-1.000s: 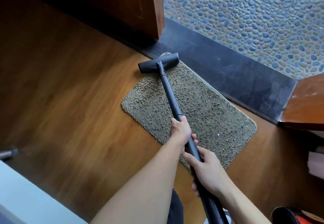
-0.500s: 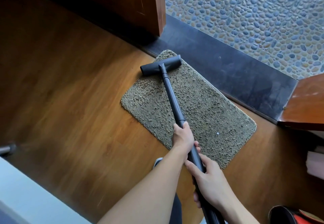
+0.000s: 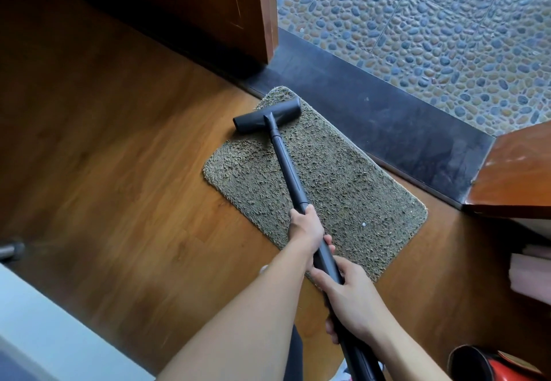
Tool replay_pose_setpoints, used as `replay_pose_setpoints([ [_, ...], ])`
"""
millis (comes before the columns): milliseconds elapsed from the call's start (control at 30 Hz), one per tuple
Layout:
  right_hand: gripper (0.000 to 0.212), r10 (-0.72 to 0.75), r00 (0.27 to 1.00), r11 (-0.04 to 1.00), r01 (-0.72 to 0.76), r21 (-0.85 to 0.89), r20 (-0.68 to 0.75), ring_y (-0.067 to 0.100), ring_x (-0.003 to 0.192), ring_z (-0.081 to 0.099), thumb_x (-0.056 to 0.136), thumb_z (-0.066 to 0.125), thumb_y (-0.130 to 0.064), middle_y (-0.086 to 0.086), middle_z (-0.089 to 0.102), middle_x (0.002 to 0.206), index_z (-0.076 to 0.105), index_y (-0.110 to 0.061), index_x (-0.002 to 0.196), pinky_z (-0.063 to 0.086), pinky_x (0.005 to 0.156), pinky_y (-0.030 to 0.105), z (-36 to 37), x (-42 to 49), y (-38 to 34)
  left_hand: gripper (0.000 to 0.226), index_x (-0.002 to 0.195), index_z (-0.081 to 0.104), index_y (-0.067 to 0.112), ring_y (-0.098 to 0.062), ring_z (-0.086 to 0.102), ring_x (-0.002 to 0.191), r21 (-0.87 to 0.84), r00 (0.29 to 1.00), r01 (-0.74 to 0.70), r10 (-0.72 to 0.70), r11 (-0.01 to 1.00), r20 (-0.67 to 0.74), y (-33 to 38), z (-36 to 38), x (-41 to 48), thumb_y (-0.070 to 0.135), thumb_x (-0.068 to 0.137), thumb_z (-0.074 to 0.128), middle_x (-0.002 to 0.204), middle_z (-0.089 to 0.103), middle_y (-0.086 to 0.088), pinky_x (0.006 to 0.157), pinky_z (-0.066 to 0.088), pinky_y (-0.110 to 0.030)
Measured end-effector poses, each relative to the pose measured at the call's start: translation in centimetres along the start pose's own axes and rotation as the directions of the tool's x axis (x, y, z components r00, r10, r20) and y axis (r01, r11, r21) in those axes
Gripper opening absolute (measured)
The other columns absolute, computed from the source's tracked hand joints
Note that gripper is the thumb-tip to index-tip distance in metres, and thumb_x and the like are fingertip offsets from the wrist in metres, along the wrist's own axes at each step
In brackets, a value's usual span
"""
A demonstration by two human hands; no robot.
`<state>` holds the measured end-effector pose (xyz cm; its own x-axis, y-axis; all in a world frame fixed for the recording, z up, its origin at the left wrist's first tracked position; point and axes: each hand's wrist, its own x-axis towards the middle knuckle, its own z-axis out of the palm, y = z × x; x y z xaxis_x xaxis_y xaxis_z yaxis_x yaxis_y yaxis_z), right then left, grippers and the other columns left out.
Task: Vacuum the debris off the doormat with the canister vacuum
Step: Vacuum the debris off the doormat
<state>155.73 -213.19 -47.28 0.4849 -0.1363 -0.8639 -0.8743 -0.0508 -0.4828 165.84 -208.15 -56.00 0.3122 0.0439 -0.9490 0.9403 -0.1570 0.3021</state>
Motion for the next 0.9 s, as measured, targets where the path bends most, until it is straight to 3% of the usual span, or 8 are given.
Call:
replay_pose_setpoints([
  [367, 0.004, -0.034, 0.999, 0.998, 0.035, -0.047, 0.011, 0.033, 0.04, 0.064, 0.098, 0.062, -0.036, 0.004, 0.062, 0.053, 0.062, -0.032, 0.098, 0.046, 0.038, 0.028, -0.4, -5.3, 5.6, 0.021, 0.114, 0.042, 0.017, -0.016, 0.046, 0.04, -0.031, 0.999, -0.021, 0.02, 0.999, -0.031, -7.5, 0.5, -3.8, 0.034, 0.105, 0.035, 0.074, 0.046, -0.01, 0.041, 0.044, -0.025],
  [567, 0.007, -0.045, 0.999, 0.998, 0.046, 0.039, -0.017, 0.031, 0.039, 0.061, 0.099, 0.063, -0.033, 0.0, 0.057, 0.05, 0.06, -0.028, 0.095, 0.049, 0.038, 0.033, 0.3, -3.2, 3.1, 0.02, 0.11, 0.042, 0.017, -0.016, 0.046, 0.039, -0.021, 0.997, -0.07, 0.069, 0.997, -0.036, -4.1, 0.4, -1.8, 0.036, 0.105, 0.037, 0.075, 0.048, -0.01, 0.042, 0.045, -0.026],
  [900, 0.021, -0.059, 0.997, 0.998, 0.059, 0.004, -0.05, 0.032, 0.044, 0.065, 0.098, 0.064, -0.035, -0.003, 0.055, 0.043, 0.056, -0.016, 0.094, 0.057, 0.045, 0.043, 1.1, 2.6, -3.7, 0.022, 0.111, 0.038, 0.013, -0.018, 0.046, 0.045, -0.025, 0.998, -0.064, 0.064, 0.998, -0.01, 4.1, -0.8, 2.5, 0.034, 0.105, 0.036, 0.075, 0.046, -0.01, 0.041, 0.044, -0.025],
])
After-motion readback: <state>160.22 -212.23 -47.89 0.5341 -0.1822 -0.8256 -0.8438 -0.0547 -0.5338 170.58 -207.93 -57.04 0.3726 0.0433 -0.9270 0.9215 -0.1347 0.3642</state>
